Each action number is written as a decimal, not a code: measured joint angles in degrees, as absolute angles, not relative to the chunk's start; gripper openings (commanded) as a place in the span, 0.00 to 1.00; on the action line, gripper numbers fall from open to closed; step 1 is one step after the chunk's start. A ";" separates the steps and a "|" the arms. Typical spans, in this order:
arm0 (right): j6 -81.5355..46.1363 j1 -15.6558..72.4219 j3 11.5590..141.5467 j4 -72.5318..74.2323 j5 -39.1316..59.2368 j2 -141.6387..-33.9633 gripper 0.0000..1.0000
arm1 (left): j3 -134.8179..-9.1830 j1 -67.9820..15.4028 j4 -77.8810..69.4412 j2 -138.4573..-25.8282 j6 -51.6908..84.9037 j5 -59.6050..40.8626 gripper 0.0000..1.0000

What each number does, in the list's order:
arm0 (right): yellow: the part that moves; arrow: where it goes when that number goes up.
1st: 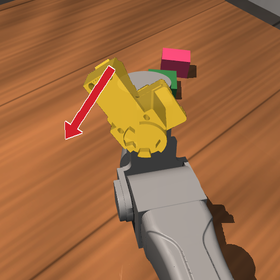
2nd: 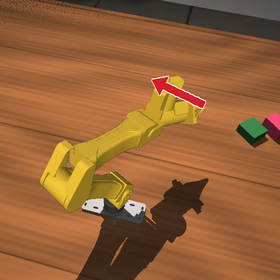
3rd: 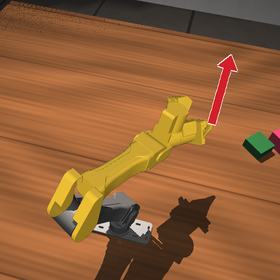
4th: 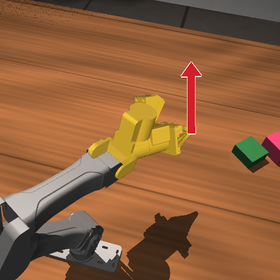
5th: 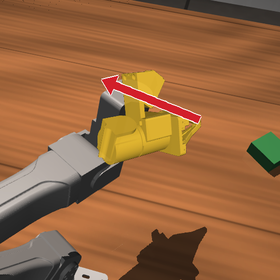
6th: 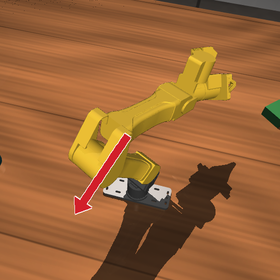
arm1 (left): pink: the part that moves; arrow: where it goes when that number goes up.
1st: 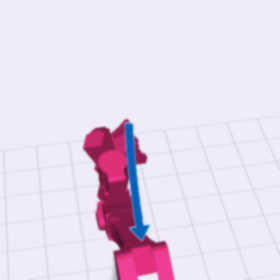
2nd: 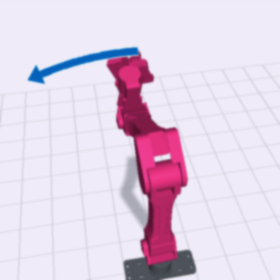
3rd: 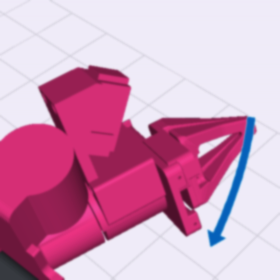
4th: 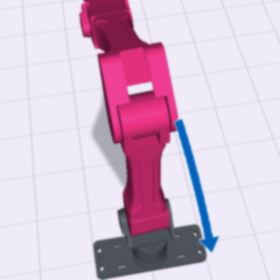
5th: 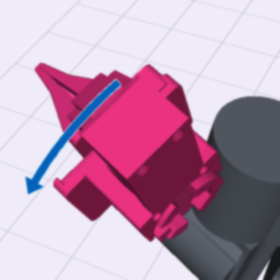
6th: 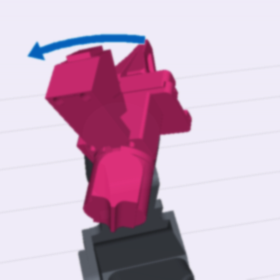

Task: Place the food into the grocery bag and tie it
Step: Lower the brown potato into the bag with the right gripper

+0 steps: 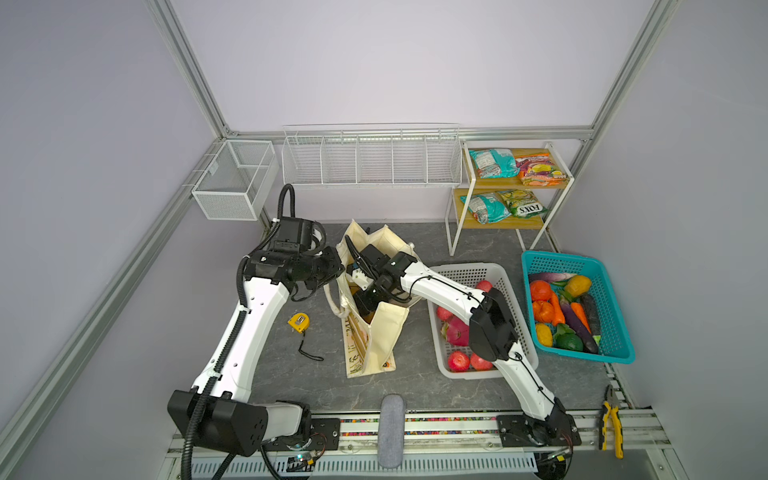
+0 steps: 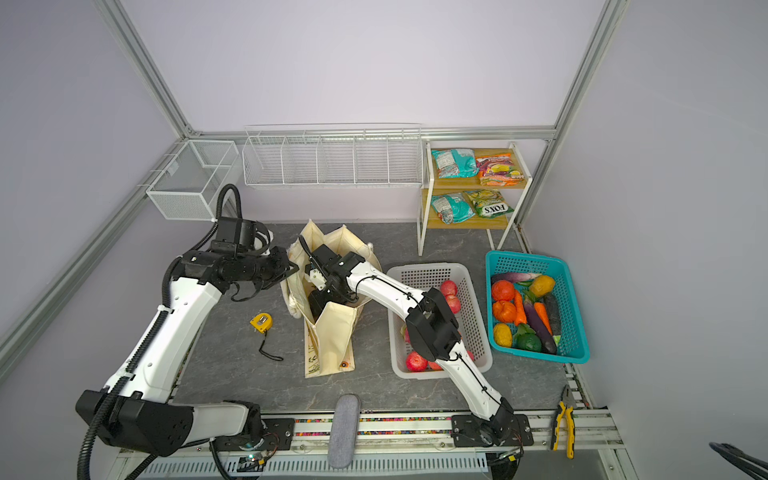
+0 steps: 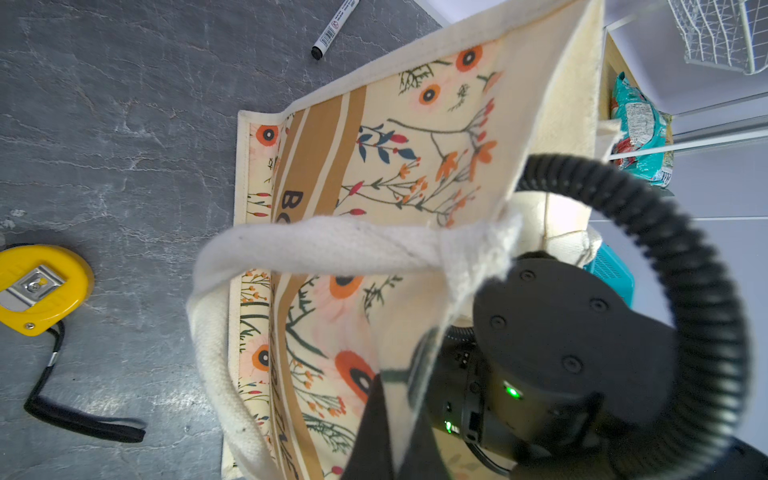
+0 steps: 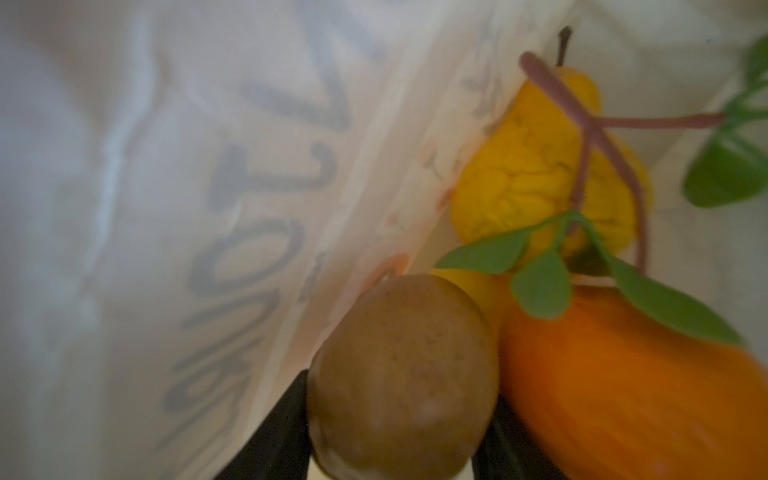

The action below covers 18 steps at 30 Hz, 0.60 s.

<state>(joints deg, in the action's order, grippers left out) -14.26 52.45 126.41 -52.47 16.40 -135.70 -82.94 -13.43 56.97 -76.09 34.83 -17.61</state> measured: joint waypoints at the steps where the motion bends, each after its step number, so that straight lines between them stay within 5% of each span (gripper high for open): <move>1: -14.46 52.53 126.85 -52.36 16.36 -136.05 0.42 | -82.94 -13.37 57.08 -76.05 34.79 -17.61 0.00; 18: -16.03 52.77 128.27 -50.96 14.09 -139.41 0.54 | -82.89 -9.26 58.85 -74.65 33.74 -18.28 0.00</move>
